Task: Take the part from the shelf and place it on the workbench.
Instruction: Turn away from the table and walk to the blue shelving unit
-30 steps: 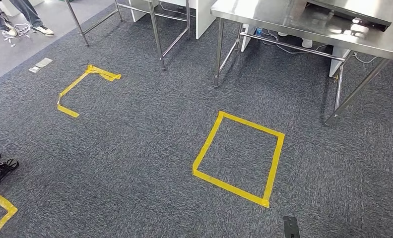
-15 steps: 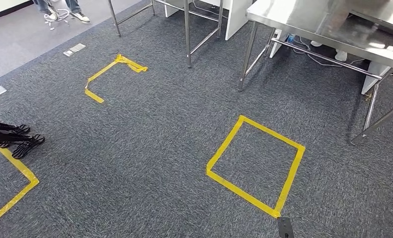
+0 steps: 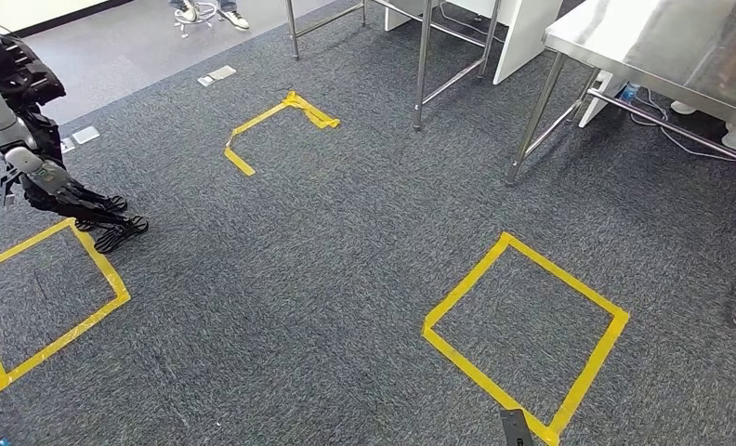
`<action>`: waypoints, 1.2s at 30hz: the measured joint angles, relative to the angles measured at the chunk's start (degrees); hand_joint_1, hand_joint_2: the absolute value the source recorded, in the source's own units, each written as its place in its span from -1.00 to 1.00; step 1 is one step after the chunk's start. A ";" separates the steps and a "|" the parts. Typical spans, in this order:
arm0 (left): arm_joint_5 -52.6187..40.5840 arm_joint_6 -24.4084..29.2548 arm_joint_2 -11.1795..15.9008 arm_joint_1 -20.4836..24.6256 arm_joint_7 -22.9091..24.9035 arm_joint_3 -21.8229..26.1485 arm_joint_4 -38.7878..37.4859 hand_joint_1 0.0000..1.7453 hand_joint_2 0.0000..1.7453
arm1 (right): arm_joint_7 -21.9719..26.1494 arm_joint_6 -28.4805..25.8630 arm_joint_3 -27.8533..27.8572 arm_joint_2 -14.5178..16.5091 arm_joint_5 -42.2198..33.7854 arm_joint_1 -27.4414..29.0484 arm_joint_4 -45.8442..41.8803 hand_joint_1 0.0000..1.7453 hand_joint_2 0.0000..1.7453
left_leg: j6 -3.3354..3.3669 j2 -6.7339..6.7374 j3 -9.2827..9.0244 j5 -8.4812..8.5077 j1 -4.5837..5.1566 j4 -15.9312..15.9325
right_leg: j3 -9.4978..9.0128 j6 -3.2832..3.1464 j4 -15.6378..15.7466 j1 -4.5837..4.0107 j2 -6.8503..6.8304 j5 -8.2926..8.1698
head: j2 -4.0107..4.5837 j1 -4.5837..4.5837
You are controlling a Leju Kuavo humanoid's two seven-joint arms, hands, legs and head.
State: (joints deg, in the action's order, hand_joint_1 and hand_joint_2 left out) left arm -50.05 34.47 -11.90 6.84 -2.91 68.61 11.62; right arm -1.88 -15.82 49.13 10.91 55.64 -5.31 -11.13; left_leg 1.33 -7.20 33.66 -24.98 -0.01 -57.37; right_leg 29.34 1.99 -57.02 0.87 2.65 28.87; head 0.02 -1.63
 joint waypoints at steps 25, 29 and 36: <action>3.32 3.32 -1.63 0.71 1.96 3.59 -0.05 -1.00 1.00 | -1.73 0.13 -6.42 1.78 7.08 -1.19 0.04 -1.00 -1.00 | 1.43 3.16 -0.38 -0.84 -0.13 -0.36 | 5.25 0.82 -11.64 -0.01 -2.37 4.39 | 0.00 -0.01; 2.99 4.42 -1.80 0.65 3.07 3.79 -0.07 -1.00 -1.00 | -1.59 0.03 -6.53 1.84 7.30 -1.35 0.09 -1.00 -1.00 | 0.27 0.64 0.08 -0.88 -0.05 -0.86 | 0.95 1.03 -1.22 0.46 0.77 0.42 | 0.00 0.06; 2.04 5.48 -2.16 0.54 4.30 3.79 -0.08 -1.00 -1.00 | -1.35 -0.25 -7.05 2.13 8.10 -1.34 0.11 -1.00 -1.00 | -1.34 6.31 5.95 -7.16 -0.24 -12.55 | 0.76 -1.59 -0.89 0.06 -3.54 0.00 | 0.00 0.38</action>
State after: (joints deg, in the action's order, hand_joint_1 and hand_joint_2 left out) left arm -48.00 39.95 -14.06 7.38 1.39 72.40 11.54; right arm -3.23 -16.08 42.09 13.03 63.74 -6.64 -11.02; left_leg -0.01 -0.88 39.60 -32.15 -0.24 -69.92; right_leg 30.09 0.40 -57.91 0.93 -0.90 28.87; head 0.02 -1.25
